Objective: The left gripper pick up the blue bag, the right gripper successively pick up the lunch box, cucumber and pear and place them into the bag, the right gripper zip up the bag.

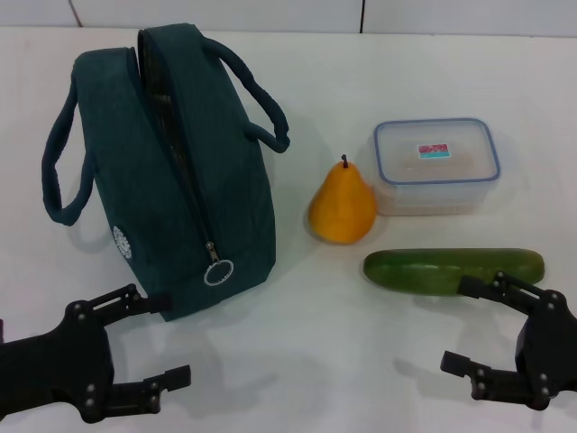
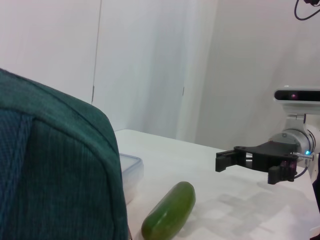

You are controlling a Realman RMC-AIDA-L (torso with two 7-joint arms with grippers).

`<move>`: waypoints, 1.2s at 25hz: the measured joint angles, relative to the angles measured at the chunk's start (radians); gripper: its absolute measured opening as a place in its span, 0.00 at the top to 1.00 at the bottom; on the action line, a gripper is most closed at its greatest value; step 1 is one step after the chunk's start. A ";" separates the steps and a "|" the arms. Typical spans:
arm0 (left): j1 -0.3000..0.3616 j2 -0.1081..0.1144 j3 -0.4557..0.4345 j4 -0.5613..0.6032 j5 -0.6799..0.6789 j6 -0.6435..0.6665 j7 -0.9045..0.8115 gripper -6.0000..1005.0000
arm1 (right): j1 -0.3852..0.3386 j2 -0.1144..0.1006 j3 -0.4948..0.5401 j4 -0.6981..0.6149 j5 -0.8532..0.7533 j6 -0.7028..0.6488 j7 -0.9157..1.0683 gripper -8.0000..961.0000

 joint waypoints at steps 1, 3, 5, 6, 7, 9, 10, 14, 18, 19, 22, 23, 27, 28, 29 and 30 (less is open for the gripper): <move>0.000 0.001 0.001 0.000 0.000 0.000 -0.001 0.12 | 0.000 0.000 0.000 0.000 0.000 0.000 0.000 0.09; 0.000 0.001 0.003 0.000 0.000 0.001 -0.003 0.12 | -0.001 0.000 0.000 0.000 0.000 0.000 0.000 0.09; 0.000 0.001 0.005 0.000 0.001 0.001 -0.004 0.12 | -0.001 0.000 0.000 0.000 0.000 0.000 0.000 0.09; 0.000 0.001 0.005 0.000 0.001 0.001 -0.004 0.12 | -0.001 0.000 0.000 0.000 0.000 0.000 0.000 0.09; 0.000 0.001 0.005 0.000 0.001 0.002 -0.004 0.12 | -0.001 0.000 0.000 0.000 0.000 0.000 0.000 0.09; 0.000 0.001 0.005 0.000 0.001 0.003 -0.007 0.13 | -0.001 0.000 0.000 0.000 0.000 0.000 0.000 0.09; 0.000 0.000 0.004 0.000 0.001 0.006 -0.010 0.13 | -0.002 0.000 0.000 0.000 0.000 0.000 0.000 0.09; -0.005 -0.001 -0.021 0.000 -0.013 0.049 -0.063 0.13 | -0.003 0.000 0.004 0.000 0.000 0.000 0.000 0.09; -0.032 -0.004 -0.061 -0.004 -0.047 0.114 -0.194 0.13 | -0.003 0.000 0.009 0.001 0.000 0.002 0.000 0.09; -0.041 -0.003 -0.068 -0.005 -0.064 0.120 -0.237 0.13 | -0.003 0.000 0.010 0.001 0.000 0.003 0.000 0.09; -0.071 0.000 -0.111 -0.009 -0.124 0.118 -0.420 0.13 | -0.002 0.000 0.010 0.001 0.000 0.007 0.002 0.09; -0.085 0.001 -0.136 -0.009 -0.128 0.116 -0.477 0.13 | -0.002 0.000 0.010 0.001 0.000 0.007 0.003 0.09; -0.134 0.010 -0.227 -0.004 -0.130 0.103 -0.651 0.13 | 0.002 0.001 0.011 0.001 0.000 0.008 0.004 0.09; -0.150 0.017 -0.250 -0.002 -0.130 0.101 -0.690 0.13 | 0.002 0.001 0.011 0.001 0.000 0.008 0.004 0.09; -0.161 0.025 -0.262 0.001 -0.131 0.100 -0.715 0.13 | 0.002 0.001 0.011 0.002 0.001 0.008 0.004 0.09; -0.170 0.035 -0.267 0.007 -0.133 0.100 -0.735 0.13 | 0.002 0.001 0.011 0.002 0.001 0.008 0.004 0.09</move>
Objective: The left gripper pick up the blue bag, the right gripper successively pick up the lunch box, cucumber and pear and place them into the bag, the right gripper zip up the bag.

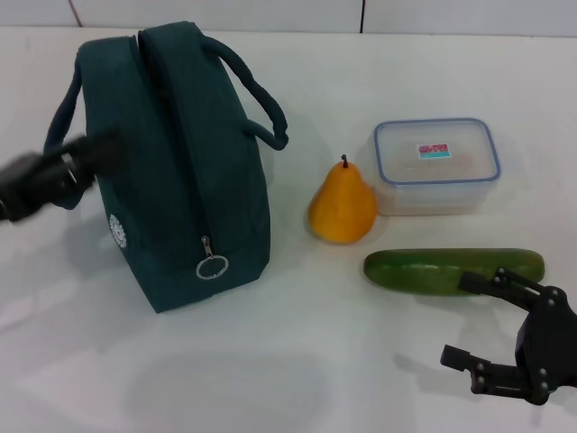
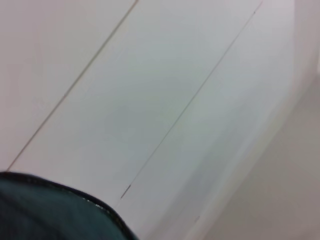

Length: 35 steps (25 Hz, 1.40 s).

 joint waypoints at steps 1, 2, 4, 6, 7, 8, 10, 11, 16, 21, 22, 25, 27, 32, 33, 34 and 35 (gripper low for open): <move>-0.007 0.007 -0.001 0.010 -0.001 0.002 -0.024 0.13 | 0.000 0.000 0.000 0.000 0.000 0.000 0.000 0.09; -0.015 0.016 -0.001 0.026 -0.003 0.005 -0.055 0.13 | -0.001 0.000 0.000 0.001 0.000 0.000 0.000 0.09; -0.024 0.025 -0.001 0.065 -0.014 0.009 -0.112 0.13 | -0.002 0.000 0.000 0.001 0.001 0.000 0.000 0.09; -0.029 0.032 -0.002 0.098 -0.034 0.007 -0.167 0.13 | -0.003 0.000 0.000 0.001 0.001 0.001 0.000 0.09; -0.033 0.037 -0.004 0.116 -0.047 0.002 -0.207 0.13 | -0.003 0.000 0.000 0.001 0.001 0.001 0.001 0.09; -0.038 0.044 -0.009 0.129 -0.054 -0.008 -0.245 0.13 | -0.003 0.000 0.000 0.001 0.001 0.001 0.001 0.09; -0.048 0.059 -0.032 0.160 -0.056 -0.045 -0.333 0.13 | -0.001 0.000 0.000 0.001 0.001 0.001 0.002 0.09; -0.050 0.066 -0.039 0.174 -0.054 -0.060 -0.364 0.13 | -0.001 0.000 0.000 0.001 0.001 0.002 0.002 0.09; -0.076 0.102 -0.031 0.335 0.054 -0.123 -0.566 0.13 | 0.001 0.000 0.001 0.001 0.001 0.007 0.005 0.09; -0.138 0.104 -0.015 0.536 0.274 -0.118 -0.777 0.13 | 0.001 0.000 0.002 0.001 0.001 0.011 0.005 0.09; -0.147 0.106 0.009 0.565 0.298 -0.111 -0.813 0.13 | 0.001 0.000 0.002 0.001 0.001 0.012 0.005 0.09; -0.170 0.124 0.102 0.626 0.326 -0.087 -0.899 0.13 | 0.001 0.000 0.001 0.002 0.001 0.025 0.008 0.09; -0.183 0.134 0.144 0.641 0.339 -0.080 -0.934 0.13 | 0.001 0.000 0.002 0.003 0.001 0.033 0.009 0.09; -0.225 0.145 0.167 0.635 0.420 -0.079 -0.978 0.13 | 0.005 0.000 0.001 0.011 0.001 0.036 0.010 0.09; -0.232 0.144 0.168 0.634 0.439 -0.079 -0.981 0.13 | 0.005 0.000 0.001 0.011 0.001 0.036 0.010 0.09; -0.238 0.141 0.169 0.634 0.459 -0.079 -0.983 0.13 | 0.005 0.000 0.001 0.011 0.001 0.037 0.010 0.09; -0.242 0.137 0.169 0.634 0.471 -0.080 -0.984 0.13 | 0.006 0.000 0.001 0.012 0.001 0.037 0.010 0.09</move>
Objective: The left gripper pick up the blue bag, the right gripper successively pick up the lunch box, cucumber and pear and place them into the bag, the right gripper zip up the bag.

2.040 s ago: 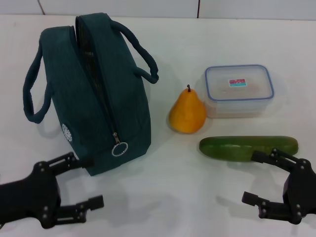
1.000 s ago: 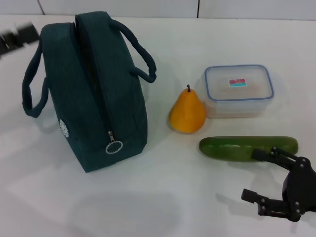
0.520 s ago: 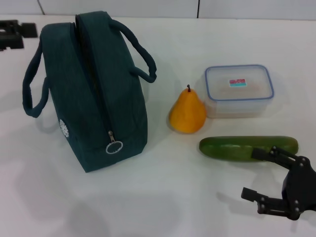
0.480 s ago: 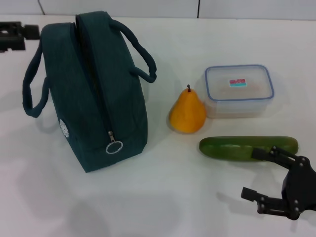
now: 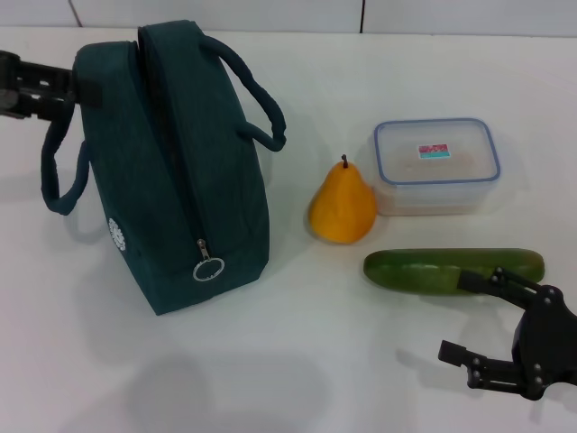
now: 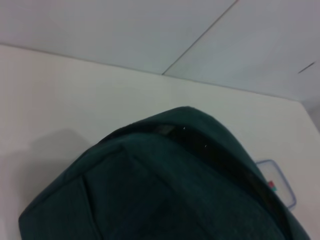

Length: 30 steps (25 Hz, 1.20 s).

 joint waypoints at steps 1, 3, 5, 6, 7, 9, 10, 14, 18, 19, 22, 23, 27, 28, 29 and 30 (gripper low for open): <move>-0.004 -0.003 0.000 -0.001 0.008 -0.001 0.001 0.13 | 0.000 0.000 0.000 0.000 0.000 0.000 0.000 0.09; -0.012 -0.011 0.001 -0.009 0.024 -0.002 0.004 0.13 | 0.000 0.000 0.000 0.000 0.000 0.000 0.000 0.09; -0.021 -0.022 0.002 -0.014 0.046 -0.004 0.007 0.13 | 0.000 0.000 0.000 0.000 0.000 0.000 0.000 0.09; -0.026 -0.028 0.002 -0.017 0.058 -0.004 0.009 0.13 | 0.000 0.000 0.000 0.000 0.000 0.000 0.000 0.09; -0.031 -0.034 0.003 -0.021 0.067 -0.005 0.010 0.13 | 0.000 0.000 0.000 0.001 0.000 0.000 0.000 0.09; -0.040 -0.040 0.004 -0.031 0.081 -0.006 0.011 0.13 | 0.000 0.000 0.000 0.001 0.000 0.002 0.000 0.09; -0.043 -0.042 0.004 -0.034 0.085 -0.006 0.011 0.13 | 0.000 0.000 0.000 0.002 0.000 0.003 0.000 0.09; -0.046 -0.046 0.004 -0.036 0.090 -0.014 0.011 0.15 | 0.000 0.000 0.000 0.002 0.000 0.005 0.000 0.09; -0.048 -0.046 0.005 -0.036 0.089 -0.028 0.015 0.20 | 0.000 0.000 0.000 0.002 0.000 0.006 0.000 0.09; -0.048 -0.046 0.005 -0.036 0.088 -0.029 0.018 0.21 | 0.000 0.000 0.000 0.002 0.000 0.006 0.000 0.09; -0.054 -0.044 0.005 -0.050 0.090 -0.031 0.022 0.24 | 0.000 0.000 0.000 0.003 0.000 0.006 0.000 0.09; -0.058 -0.042 0.005 -0.060 0.091 -0.031 0.022 0.25 | 0.000 0.000 0.000 0.003 0.000 0.006 0.000 0.09; -0.067 -0.040 0.004 -0.079 0.092 -0.033 0.036 0.33 | 0.000 0.001 0.000 0.004 0.000 0.006 0.000 0.09; -0.067 -0.040 0.004 -0.078 0.092 -0.033 0.040 0.37 | 0.000 0.001 0.000 0.005 0.000 0.006 0.000 0.09; -0.068 -0.041 0.004 -0.076 0.091 -0.033 0.044 0.41 | 0.000 0.001 0.000 0.006 0.000 0.006 0.000 0.09; -0.069 -0.041 0.004 -0.075 0.089 -0.033 0.050 0.45 | 0.000 0.001 0.000 0.008 0.000 0.006 0.000 0.09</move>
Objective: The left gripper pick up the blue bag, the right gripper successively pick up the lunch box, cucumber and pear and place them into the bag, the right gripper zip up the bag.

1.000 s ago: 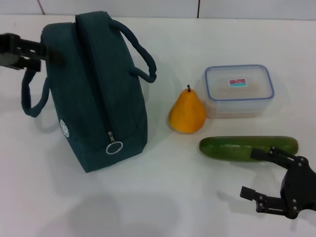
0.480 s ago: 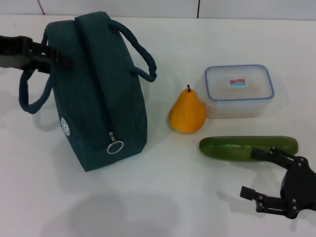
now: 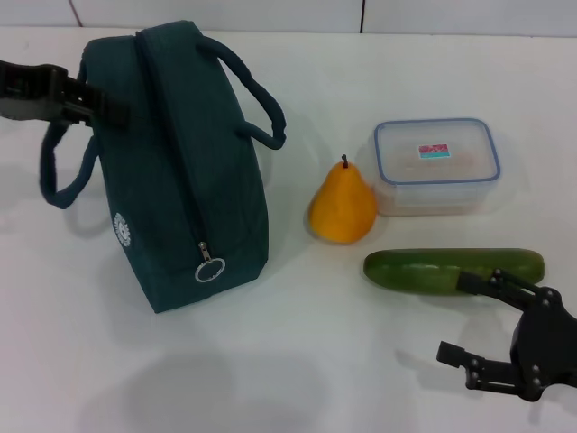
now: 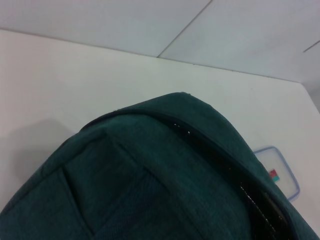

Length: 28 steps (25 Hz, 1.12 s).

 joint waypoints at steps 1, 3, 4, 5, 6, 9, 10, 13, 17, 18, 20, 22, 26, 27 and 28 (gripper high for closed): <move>-0.001 0.000 0.000 0.000 -0.001 0.000 0.002 0.49 | 0.000 0.000 0.000 0.001 0.000 0.000 0.000 0.09; -0.002 0.002 0.000 0.000 -0.001 0.000 0.004 0.57 | 0.000 0.000 0.000 0.003 0.003 0.000 0.000 0.09; -0.003 0.002 0.000 0.000 -0.001 0.001 0.004 0.61 | 0.000 0.000 0.000 0.003 0.005 0.000 0.000 0.09; -0.003 0.002 0.000 0.000 -0.001 0.001 0.003 0.65 | 0.000 0.000 0.000 0.004 0.008 0.000 0.000 0.09; -0.003 0.002 0.000 0.000 -0.001 0.002 0.002 0.69 | 0.000 0.000 0.000 0.004 0.011 0.000 0.000 0.09; -0.004 0.002 0.000 -0.001 0.001 0.006 -0.002 0.81 | 0.000 0.000 0.000 0.004 0.013 -0.001 0.000 0.09; -0.005 0.002 0.000 -0.001 0.002 0.007 -0.002 0.85 | 0.000 0.000 0.000 0.004 0.013 -0.002 0.000 0.09; -0.005 -0.001 0.000 0.001 -0.002 0.008 -0.002 0.93 | 0.000 0.000 0.001 0.006 0.022 -0.009 0.000 0.09; -0.005 0.001 -0.002 0.000 -0.023 0.011 -0.012 0.94 | -0.005 -0.002 0.002 0.044 0.117 -0.042 0.028 0.09; -0.005 0.001 -0.002 -0.001 -0.033 0.012 -0.014 0.94 | -0.008 -0.003 0.002 0.059 0.160 -0.054 0.056 0.09; -0.003 0.002 -0.003 -0.005 -0.074 0.021 -0.023 0.94 | -0.011 -0.004 0.002 0.084 0.245 -0.068 0.128 0.09; 0.001 0.005 -0.005 -0.007 -0.111 0.031 -0.034 0.94 | -0.013 -0.005 0.002 0.126 0.365 -0.071 0.249 0.09; 0.003 0.005 -0.003 -0.008 -0.143 0.038 -0.040 0.95 | -0.020 -0.007 0.003 0.190 0.525 -0.058 0.429 0.09; 0.003 0.005 -0.002 -0.008 -0.145 0.038 -0.040 0.95 | -0.025 -0.007 0.003 0.198 0.558 -0.055 0.473 0.09; 0.004 0.004 -0.002 -0.008 -0.146 0.038 -0.041 0.95 | -0.029 -0.007 0.003 0.203 0.579 -0.050 0.506 0.09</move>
